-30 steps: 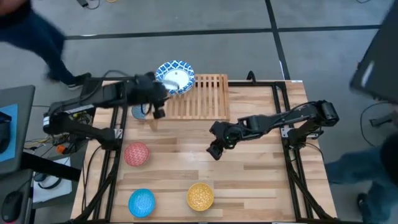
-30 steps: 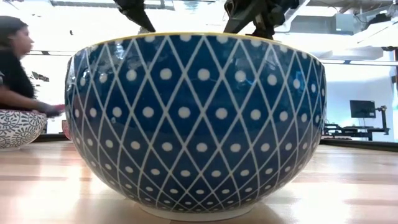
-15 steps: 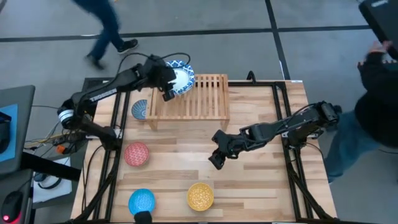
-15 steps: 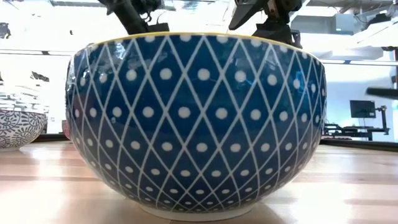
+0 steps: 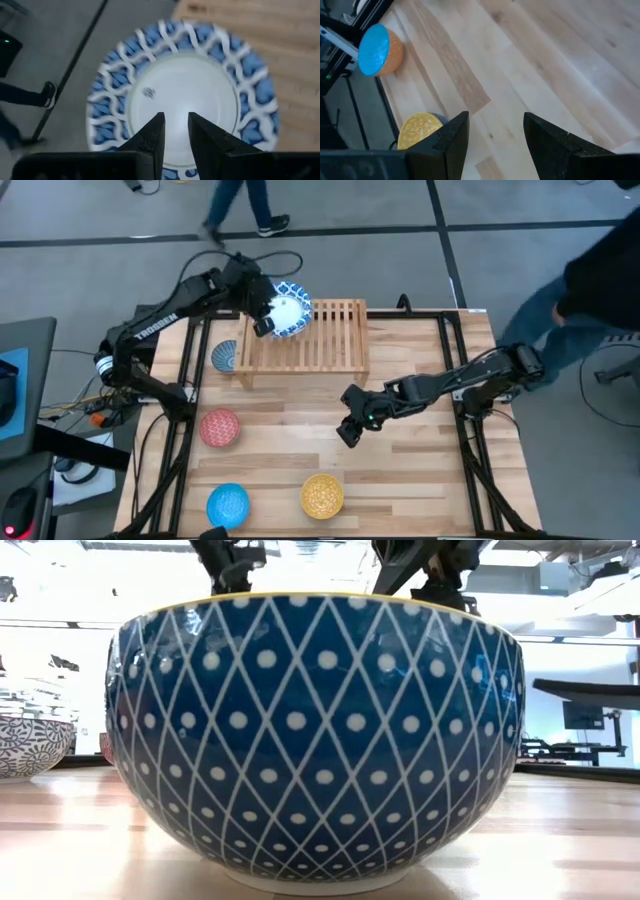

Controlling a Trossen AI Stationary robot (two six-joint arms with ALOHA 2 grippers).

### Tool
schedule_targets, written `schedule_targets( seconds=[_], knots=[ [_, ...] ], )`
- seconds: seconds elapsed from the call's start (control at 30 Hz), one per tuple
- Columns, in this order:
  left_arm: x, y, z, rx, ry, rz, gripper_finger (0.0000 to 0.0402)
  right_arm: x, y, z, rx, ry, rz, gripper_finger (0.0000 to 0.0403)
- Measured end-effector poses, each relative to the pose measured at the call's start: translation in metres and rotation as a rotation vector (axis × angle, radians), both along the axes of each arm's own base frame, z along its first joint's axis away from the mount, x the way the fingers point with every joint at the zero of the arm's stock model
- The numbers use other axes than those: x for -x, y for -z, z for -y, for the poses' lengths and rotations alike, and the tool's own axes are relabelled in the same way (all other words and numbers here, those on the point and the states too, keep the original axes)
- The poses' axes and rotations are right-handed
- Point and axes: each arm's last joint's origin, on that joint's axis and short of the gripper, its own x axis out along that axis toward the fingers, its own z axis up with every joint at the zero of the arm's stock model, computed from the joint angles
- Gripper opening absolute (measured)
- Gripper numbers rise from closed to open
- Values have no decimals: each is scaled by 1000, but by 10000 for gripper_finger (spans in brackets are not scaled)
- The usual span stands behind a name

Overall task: Place and stack bowls onto a shelf
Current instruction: Stack the white bowl on top of the stacked white bowls on the shelf, then put the yellow bowl on the shelf

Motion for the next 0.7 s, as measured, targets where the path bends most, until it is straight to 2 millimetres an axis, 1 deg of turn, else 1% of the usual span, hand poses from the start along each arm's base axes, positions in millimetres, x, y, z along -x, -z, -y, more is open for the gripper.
schedule_targets(
  seconds=[0.13, 0.2, 0.3, 0.4, 0.47, 0.5, 0.6, 0.7],
  knots=[
    [8, -32, 11, 61, -30, 83, 71, -1, 0, 4, -9, -2, 0, 214],
    [16, -45, 21, 160, -19, 153, 71, -1, 1, 1, -48, -38, -10, 214],
    [26, -57, 42, 314, 45, 283, 71, 1, 0, -7, -99, -88, -19, 214],
    [28, -59, 69, 337, 129, 295, 70, -1, 4, -17, -102, -78, -17, 214],
    [29, -57, 86, 318, 142, 285, 70, -3, 11, -25, -88, -83, -29, 214],
    [30, -55, 93, 306, 144, 279, 70, -8, 15, -30, -90, -90, -14, 214],
    [33, -53, 110, 293, 142, 280, 70, -19, 30, -46, -99, -127, 15, 213],
    [37, -47, 123, 305, 139, 267, 70, -32, 43, -61, -92, -162, 14, 207]
  ],
)
